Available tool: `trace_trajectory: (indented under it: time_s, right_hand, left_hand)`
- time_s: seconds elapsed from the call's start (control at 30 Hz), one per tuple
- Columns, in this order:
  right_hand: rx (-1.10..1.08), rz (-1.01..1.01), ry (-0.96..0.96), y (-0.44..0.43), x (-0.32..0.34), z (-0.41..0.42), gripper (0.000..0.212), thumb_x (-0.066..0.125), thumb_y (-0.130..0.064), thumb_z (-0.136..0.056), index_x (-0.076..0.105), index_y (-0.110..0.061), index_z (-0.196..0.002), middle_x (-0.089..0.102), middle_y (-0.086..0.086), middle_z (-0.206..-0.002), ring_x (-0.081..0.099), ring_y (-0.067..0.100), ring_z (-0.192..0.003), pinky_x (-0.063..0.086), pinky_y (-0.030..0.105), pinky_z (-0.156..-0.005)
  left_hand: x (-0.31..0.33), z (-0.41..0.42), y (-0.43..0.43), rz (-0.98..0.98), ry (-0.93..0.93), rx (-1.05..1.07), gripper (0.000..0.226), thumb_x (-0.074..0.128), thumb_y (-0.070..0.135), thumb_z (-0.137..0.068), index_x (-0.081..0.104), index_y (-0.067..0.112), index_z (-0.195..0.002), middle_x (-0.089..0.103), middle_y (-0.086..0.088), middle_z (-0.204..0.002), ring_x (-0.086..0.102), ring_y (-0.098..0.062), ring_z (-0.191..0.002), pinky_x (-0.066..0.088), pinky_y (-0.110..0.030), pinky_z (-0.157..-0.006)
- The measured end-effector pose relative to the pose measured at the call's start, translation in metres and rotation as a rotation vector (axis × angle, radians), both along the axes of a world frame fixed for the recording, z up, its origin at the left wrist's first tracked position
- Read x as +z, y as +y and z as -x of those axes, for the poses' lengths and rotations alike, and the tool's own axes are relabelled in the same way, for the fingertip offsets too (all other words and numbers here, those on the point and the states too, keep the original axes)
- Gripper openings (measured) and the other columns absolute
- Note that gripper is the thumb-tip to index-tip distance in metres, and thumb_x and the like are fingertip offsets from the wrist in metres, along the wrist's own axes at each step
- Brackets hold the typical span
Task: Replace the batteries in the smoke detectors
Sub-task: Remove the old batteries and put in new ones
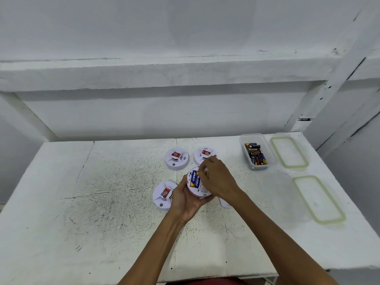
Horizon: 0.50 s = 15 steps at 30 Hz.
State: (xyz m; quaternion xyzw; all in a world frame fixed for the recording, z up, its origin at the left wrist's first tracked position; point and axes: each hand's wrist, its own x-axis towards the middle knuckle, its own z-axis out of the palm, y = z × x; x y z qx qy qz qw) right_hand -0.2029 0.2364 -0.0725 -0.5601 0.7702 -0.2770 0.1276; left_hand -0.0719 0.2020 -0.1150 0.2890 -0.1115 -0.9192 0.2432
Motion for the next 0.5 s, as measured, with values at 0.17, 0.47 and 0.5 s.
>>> trace_trajectory:
  time_s: [0.17, 0.47, 0.5]
  right_hand:
    - [-0.035, -0.028, -0.065, -0.0027, -0.0024, -0.0026, 0.023, 0.068, -0.035, -0.09, 0.066, -0.015, -0.101, 0.053, 0.002, -0.117, 0.05, 0.018, -0.107, 0.049, 0.029, -0.084]
    - [-0.018, -0.037, 0.083, -0.0021, -0.0072, -0.0061, 0.023, 0.048, -0.024, -0.1, 0.059, -0.005, -0.107, 0.055, 0.011, -0.112, 0.05, 0.023, -0.104, 0.05, 0.034, -0.081]
    - [-0.015, -0.041, 0.084, -0.0011, -0.0093, -0.0068, 0.023, 0.048, -0.024, -0.1, 0.058, -0.004, -0.106, 0.055, 0.011, -0.111, 0.05, 0.024, -0.103, 0.05, 0.035, -0.08]
  left_hand:
    - [-0.0025, 0.0017, -0.001, 0.002, -0.017, 0.001, 0.054, 0.04, 0.043, -0.103, 0.056, 0.006, -0.139, 0.066, -0.023, -0.13, 0.057, -0.04, -0.122, 0.049, -0.062, -0.095]
    - [-0.0032, 0.0024, 0.0008, 0.003, -0.036, -0.018, 0.055, 0.033, 0.045, -0.107, 0.073, 0.008, -0.119, 0.07, -0.021, -0.124, 0.06, -0.039, -0.118, 0.045, -0.06, -0.102]
    - [-0.0041, 0.002, 0.0024, 0.003, -0.035, -0.022, 0.057, 0.033, 0.045, -0.107, 0.076, 0.009, -0.115, 0.071, -0.021, -0.123, 0.061, -0.039, -0.117, 0.046, -0.06, -0.102]
